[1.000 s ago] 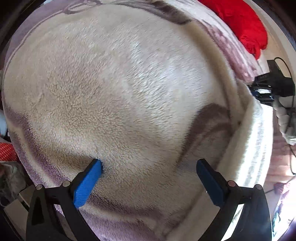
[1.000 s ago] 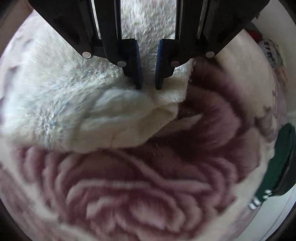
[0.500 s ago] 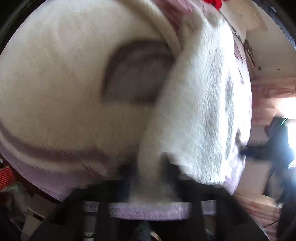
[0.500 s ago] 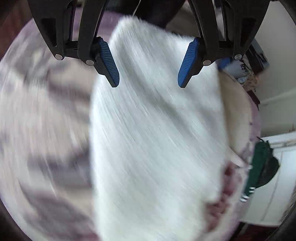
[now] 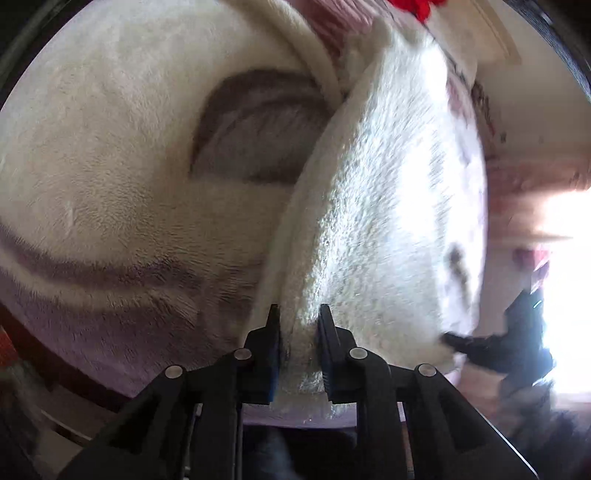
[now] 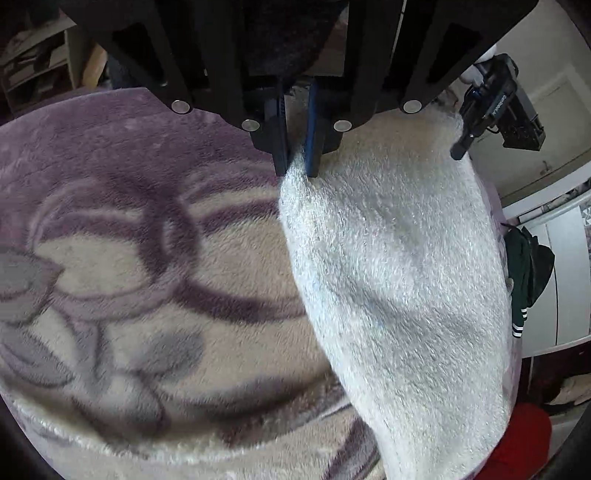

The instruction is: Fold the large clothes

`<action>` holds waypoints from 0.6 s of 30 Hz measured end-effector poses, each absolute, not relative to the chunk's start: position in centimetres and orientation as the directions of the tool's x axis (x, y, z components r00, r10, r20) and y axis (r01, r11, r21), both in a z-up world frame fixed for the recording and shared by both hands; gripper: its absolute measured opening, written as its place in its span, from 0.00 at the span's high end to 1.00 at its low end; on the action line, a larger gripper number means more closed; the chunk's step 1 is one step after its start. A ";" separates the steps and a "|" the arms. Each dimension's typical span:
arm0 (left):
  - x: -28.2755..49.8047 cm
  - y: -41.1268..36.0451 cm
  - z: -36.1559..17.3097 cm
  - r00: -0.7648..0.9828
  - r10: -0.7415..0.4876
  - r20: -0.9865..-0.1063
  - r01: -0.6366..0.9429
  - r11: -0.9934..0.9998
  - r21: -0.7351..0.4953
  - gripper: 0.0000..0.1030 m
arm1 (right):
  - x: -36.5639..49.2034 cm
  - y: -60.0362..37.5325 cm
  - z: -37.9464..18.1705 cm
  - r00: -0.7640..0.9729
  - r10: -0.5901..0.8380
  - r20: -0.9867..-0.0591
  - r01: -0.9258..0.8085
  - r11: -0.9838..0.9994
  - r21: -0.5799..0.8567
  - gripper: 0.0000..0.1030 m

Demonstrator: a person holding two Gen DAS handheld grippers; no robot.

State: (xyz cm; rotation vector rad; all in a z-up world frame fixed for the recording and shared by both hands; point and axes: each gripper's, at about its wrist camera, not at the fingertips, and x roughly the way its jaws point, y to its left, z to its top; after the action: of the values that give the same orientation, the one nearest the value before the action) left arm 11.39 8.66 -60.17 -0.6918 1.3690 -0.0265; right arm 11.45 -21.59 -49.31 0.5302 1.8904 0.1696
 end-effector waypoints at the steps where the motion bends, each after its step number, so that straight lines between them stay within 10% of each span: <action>1: 11.3 8.9 -61.3 0.230 -0.401 -0.887 -0.383 0.800 -0.461 0.84 | 11.3 -21.6 -50.3 -0.308 0.425 -0.851 0.272 0.897 0.349 0.91; 7: 11.1 11.3 -61.5 0.269 -0.508 -0.818 -0.456 0.682 -0.573 0.79 | 11.7 -19.6 -54.3 -0.379 0.441 -0.813 0.260 0.895 0.363 0.90; 10: 10.6 12.5 -60.0 0.327 -0.521 -0.788 -0.439 0.655 -0.615 0.57 | 12.5 -21.5 -53.0 -0.329 0.530 -0.782 0.284 0.845 0.454 0.64; 11: 10.8 12.6 -60.2 0.337 -0.524 -0.782 -0.436 0.649 -0.623 0.32 | 12.7 -21.9 -52.8 -0.310 0.541 -0.782 0.275 0.838 0.470 0.43; 18: 14.2 8.8 -64.3 0.228 -0.564 -0.794 -0.333 0.721 -0.608 0.31 | 11.6 -21.7 -58.4 -0.275 0.751 -0.601 0.354 0.660 0.663 0.33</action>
State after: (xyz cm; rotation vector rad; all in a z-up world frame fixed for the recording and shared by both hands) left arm 14.22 8.76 -64.29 -0.8131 1.3748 -0.1855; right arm 11.61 -21.66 -58.41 0.8716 1.8795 0.4989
